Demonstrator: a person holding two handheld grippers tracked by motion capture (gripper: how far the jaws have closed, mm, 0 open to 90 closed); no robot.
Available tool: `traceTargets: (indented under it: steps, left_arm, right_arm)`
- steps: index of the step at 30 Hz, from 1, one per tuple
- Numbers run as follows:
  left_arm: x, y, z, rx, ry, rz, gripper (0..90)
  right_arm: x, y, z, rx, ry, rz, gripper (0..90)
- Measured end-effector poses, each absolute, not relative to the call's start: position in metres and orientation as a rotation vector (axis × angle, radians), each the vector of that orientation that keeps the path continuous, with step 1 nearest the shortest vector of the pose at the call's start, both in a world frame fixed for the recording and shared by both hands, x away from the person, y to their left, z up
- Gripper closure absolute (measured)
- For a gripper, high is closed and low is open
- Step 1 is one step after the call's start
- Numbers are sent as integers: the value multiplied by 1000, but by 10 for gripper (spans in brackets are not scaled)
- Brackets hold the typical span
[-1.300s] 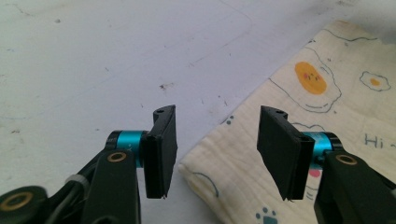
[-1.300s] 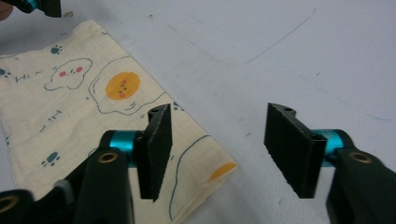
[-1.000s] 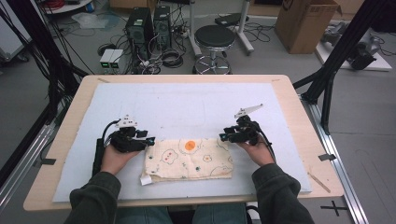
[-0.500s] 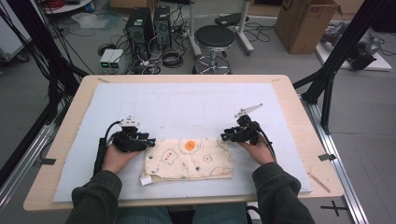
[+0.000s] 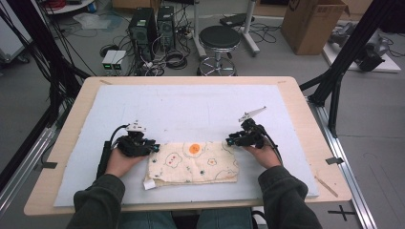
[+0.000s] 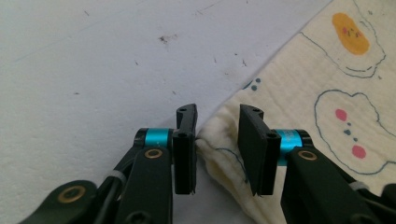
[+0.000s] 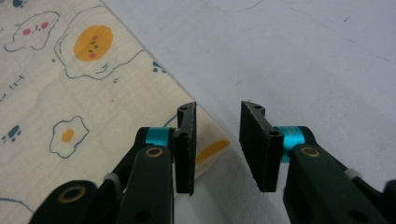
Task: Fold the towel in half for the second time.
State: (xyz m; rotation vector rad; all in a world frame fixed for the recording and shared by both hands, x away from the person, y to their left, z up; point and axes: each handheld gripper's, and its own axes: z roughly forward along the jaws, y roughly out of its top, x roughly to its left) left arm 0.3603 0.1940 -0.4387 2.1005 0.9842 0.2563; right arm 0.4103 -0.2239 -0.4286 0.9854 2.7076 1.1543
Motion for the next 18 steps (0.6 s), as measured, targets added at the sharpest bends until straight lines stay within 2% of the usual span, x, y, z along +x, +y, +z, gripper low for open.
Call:
traceTargets:
  steps: [5, 10, 18]
  left_arm:
    - [360, 194, -439, 2107, 984, 267, 736]
    - [359, 193, -438, 2126, 965, 261, 806]
    - [359, 193, -438, 2130, 960, 258, 818]
  right_arm:
    - [408, -217, -432, 935, 2752, 1101, 705]
    - [408, -217, -431, 941, 2766, 1090, 777]
    - [412, -221, -433, 1005, 2731, 1116, 702]
